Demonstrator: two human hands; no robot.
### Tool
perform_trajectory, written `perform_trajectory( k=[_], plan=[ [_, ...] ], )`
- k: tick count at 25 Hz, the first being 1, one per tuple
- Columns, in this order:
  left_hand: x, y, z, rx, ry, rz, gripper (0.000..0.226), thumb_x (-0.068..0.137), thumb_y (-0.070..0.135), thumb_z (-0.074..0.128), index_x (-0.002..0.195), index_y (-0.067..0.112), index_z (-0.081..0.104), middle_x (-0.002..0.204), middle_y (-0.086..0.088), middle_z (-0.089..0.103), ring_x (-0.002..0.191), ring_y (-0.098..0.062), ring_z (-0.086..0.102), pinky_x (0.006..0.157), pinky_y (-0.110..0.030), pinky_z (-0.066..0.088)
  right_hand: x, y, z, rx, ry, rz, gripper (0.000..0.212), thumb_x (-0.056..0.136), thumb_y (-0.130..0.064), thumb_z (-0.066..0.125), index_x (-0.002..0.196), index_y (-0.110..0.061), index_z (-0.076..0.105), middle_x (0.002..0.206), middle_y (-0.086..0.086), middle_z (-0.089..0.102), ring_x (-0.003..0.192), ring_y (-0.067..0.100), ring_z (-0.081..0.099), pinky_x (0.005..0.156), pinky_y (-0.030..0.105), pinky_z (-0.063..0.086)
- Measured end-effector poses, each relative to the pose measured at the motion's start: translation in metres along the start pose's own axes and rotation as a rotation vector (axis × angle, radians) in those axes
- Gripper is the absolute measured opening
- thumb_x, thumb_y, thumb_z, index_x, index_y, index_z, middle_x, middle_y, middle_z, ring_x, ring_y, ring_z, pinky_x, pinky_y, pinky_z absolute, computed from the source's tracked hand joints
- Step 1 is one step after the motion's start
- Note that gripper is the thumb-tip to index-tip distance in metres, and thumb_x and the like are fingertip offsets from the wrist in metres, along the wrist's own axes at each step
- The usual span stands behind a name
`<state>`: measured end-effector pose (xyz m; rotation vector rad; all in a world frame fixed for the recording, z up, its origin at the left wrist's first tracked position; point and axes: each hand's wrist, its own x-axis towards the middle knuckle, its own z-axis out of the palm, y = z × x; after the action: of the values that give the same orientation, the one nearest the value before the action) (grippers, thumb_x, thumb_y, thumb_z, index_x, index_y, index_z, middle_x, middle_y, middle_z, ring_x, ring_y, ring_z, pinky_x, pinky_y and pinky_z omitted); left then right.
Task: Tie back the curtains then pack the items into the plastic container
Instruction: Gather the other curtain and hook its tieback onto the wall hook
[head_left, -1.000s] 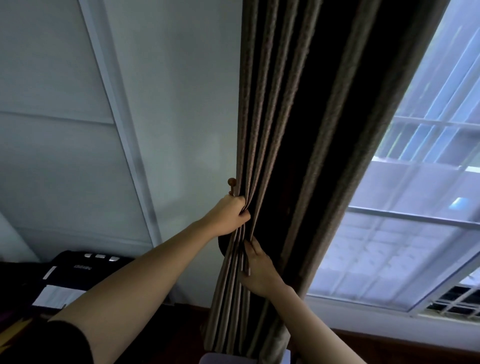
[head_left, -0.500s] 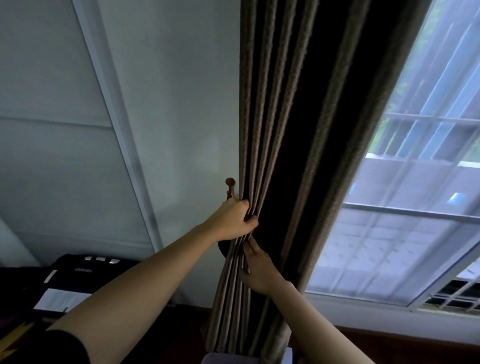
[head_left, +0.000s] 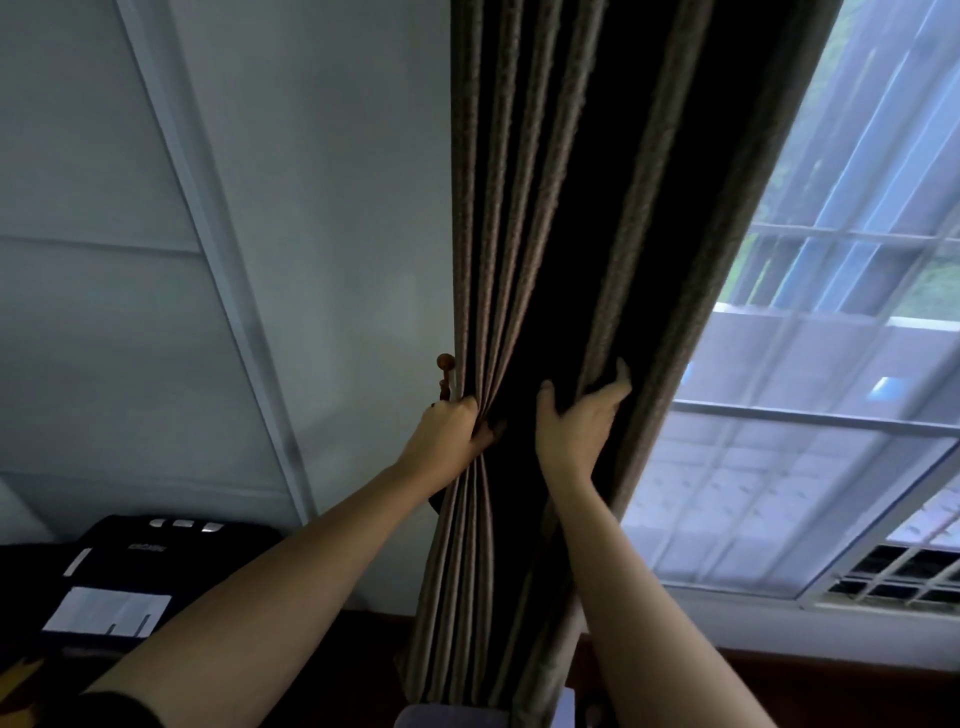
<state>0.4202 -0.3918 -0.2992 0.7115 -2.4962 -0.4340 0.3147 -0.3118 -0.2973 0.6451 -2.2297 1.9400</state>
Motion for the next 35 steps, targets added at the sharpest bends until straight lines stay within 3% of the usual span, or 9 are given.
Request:
perform_trajectory(
  k=[3,6,13,20,24,27,30,32,35],
  plan=[
    [-0.001,0.002,-0.004,-0.014,-0.008,0.013,0.028,0.091,0.021,0.057,0.087,-0.007,0.057,0.085,-0.021,0.065,0.078,-0.033,0.063,0.058,-0.017,0.028,0.018,0.003,-0.004,-0.203,-0.16,0.033,0.054,0.09,-0.006,0.051,0.14,-0.006,0.033,0.116,0.023,0.062,0.104,0.037,0.06,0.071,0.022,0.036],
    [0.001,0.003,-0.004,-0.036,-0.018,0.001,0.016,0.089,0.01,0.056,0.083,-0.005,0.056,0.075,-0.015,0.06,0.068,-0.027,0.059,0.06,-0.016,0.03,-0.011,0.029,-0.004,-0.284,-0.312,-0.073,0.035,0.089,0.0,0.047,0.124,-0.003,0.052,0.106,0.018,0.067,0.098,0.033,0.063,0.073,0.021,0.04],
    [0.004,0.005,-0.001,-0.066,-0.07,0.021,0.019,0.089,0.01,0.055,0.073,0.009,0.045,0.062,0.002,0.047,0.055,-0.015,0.047,0.047,-0.016,0.032,-0.052,0.074,0.0,-0.35,-0.549,-0.082,0.038,0.092,-0.005,0.046,0.128,-0.015,0.052,0.108,0.006,0.067,0.096,0.023,0.065,0.083,0.031,0.052],
    [0.004,0.01,0.002,-0.114,-0.099,0.015,0.022,0.09,0.013,0.054,0.071,0.009,0.044,0.055,0.008,0.042,0.045,-0.002,0.043,0.045,-0.009,0.038,-0.053,0.075,0.0,-0.305,-0.62,-0.13,0.047,0.09,-0.002,0.049,0.136,-0.014,0.045,0.117,0.009,0.063,0.107,0.024,0.062,0.096,0.035,0.051],
    [0.005,0.016,0.003,-0.101,-0.118,0.001,0.023,0.087,0.021,0.058,0.071,0.007,0.048,0.058,0.003,0.049,0.048,-0.008,0.049,0.043,-0.011,0.035,-0.065,0.073,0.002,-0.289,-0.658,-0.117,0.05,0.093,-0.01,0.048,0.141,-0.014,0.036,0.117,0.01,0.063,0.104,0.023,0.063,0.092,0.034,0.052],
    [0.008,0.02,0.005,-0.089,-0.126,0.021,0.036,0.082,0.038,0.065,0.082,0.003,0.058,0.074,-0.001,0.062,0.064,-0.013,0.061,0.056,-0.017,0.048,-0.071,0.072,0.013,-0.441,-0.769,-0.055,0.062,0.093,-0.013,0.047,0.148,-0.009,0.018,0.131,0.016,0.054,0.105,0.026,0.062,0.09,0.033,0.053],
    [0.01,0.019,0.005,-0.008,-0.069,-0.011,0.025,0.09,0.024,0.058,0.085,0.0,0.057,0.073,-0.005,0.058,0.067,-0.022,0.064,0.053,-0.018,0.04,-0.078,0.066,0.011,-0.565,-0.869,-0.037,0.075,0.092,-0.014,0.048,0.151,-0.016,0.002,0.136,0.014,0.05,0.106,0.026,0.062,0.09,0.036,0.053],
    [0.011,0.014,0.004,0.006,-0.03,-0.038,0.02,0.091,0.016,0.055,0.085,-0.003,0.056,0.073,-0.011,0.059,0.071,-0.03,0.065,0.056,-0.022,0.037,-0.091,0.059,-0.006,-0.463,-0.614,-0.138,0.066,0.088,-0.013,0.054,0.146,-0.016,0.023,0.138,0.009,0.05,0.119,0.02,0.054,0.1,0.039,0.047],
    [0.005,0.011,0.001,0.01,0.018,-0.024,0.023,0.091,0.017,0.057,0.087,-0.006,0.057,0.083,-0.021,0.066,0.075,-0.034,0.064,0.058,-0.024,0.034,-0.078,0.043,-0.037,-0.198,0.141,-0.308,0.06,0.076,-0.022,0.061,0.13,-0.012,0.038,0.143,0.018,0.04,0.136,0.025,0.031,0.113,0.041,0.018]
  ],
)
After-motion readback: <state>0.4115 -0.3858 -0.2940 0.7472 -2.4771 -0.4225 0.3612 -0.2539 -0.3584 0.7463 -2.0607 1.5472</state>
